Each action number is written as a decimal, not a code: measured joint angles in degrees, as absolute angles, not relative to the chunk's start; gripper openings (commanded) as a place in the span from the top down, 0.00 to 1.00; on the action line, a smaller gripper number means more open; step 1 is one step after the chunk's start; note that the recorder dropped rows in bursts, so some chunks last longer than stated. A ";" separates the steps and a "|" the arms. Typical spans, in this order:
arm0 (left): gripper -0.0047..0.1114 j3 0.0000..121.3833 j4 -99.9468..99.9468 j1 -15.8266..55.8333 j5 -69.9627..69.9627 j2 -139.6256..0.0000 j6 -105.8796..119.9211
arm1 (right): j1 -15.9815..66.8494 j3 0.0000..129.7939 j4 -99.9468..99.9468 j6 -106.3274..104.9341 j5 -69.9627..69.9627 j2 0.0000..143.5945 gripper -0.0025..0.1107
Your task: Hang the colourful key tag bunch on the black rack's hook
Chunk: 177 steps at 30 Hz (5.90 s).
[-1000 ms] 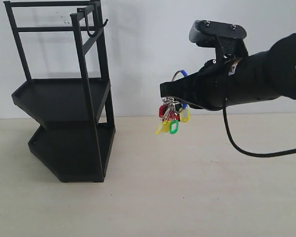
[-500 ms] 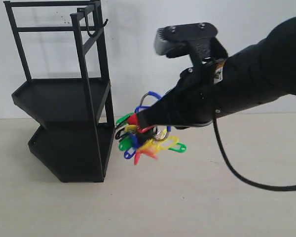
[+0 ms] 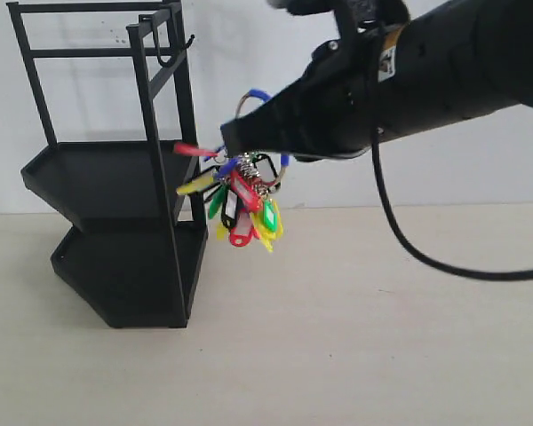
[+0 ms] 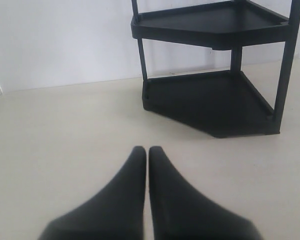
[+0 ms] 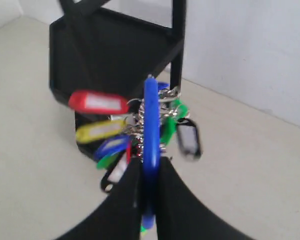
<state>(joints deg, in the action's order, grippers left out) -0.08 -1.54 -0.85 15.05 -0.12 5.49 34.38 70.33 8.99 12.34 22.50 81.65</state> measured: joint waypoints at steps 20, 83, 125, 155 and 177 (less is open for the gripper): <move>0.92 -0.08 -1.54 -0.85 15.05 -0.12 5.49 | 35.70 72.10 24.76 24.00 30.38 82.06 0.98; 0.92 -0.08 -1.54 -0.85 15.05 -0.12 5.49 | 36.14 88.77 39.15 35.12 26.36 96.22 0.98; 0.92 -0.08 -1.54 -0.85 15.05 -0.12 5.49 | 41.02 100.82 41.28 35.56 31.84 105.04 0.98; 0.92 -0.08 -1.54 -0.85 15.05 -0.12 5.49 | 41.15 100.95 38.34 34.46 49.99 96.53 0.91; 0.92 -0.08 -1.54 -0.85 15.05 -0.12 5.49 | 41.15 62.09 31.89 19.25 38.66 63.83 0.98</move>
